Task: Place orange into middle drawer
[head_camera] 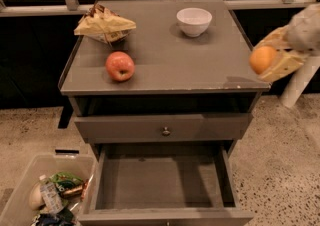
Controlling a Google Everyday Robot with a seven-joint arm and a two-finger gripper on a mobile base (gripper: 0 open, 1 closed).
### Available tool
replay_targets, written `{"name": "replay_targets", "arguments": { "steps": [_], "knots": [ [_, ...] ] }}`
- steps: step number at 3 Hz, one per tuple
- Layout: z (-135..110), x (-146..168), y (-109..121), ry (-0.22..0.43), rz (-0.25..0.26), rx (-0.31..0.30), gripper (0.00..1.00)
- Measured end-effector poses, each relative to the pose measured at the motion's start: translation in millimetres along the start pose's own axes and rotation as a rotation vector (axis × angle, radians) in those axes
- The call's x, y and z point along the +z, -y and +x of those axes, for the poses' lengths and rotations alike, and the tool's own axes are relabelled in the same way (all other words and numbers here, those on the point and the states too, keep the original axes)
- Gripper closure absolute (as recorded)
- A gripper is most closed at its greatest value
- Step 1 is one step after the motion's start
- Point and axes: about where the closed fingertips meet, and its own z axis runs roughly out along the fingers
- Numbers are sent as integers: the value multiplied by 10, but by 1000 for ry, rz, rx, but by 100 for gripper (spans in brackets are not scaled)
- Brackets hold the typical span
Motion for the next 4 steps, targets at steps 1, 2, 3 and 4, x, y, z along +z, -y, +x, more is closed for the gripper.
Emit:
{"name": "replay_targets", "arguments": {
  "steps": [1, 2, 3, 4],
  "knots": [
    [-100, -476, -517, -18, 115, 3, 100],
    [161, -476, -1084, -69, 141, 71, 100],
    [527, 13, -1523, -160, 83, 131, 100],
    [941, 924, -1946, -224, -78, 175, 100]
  ]
}}
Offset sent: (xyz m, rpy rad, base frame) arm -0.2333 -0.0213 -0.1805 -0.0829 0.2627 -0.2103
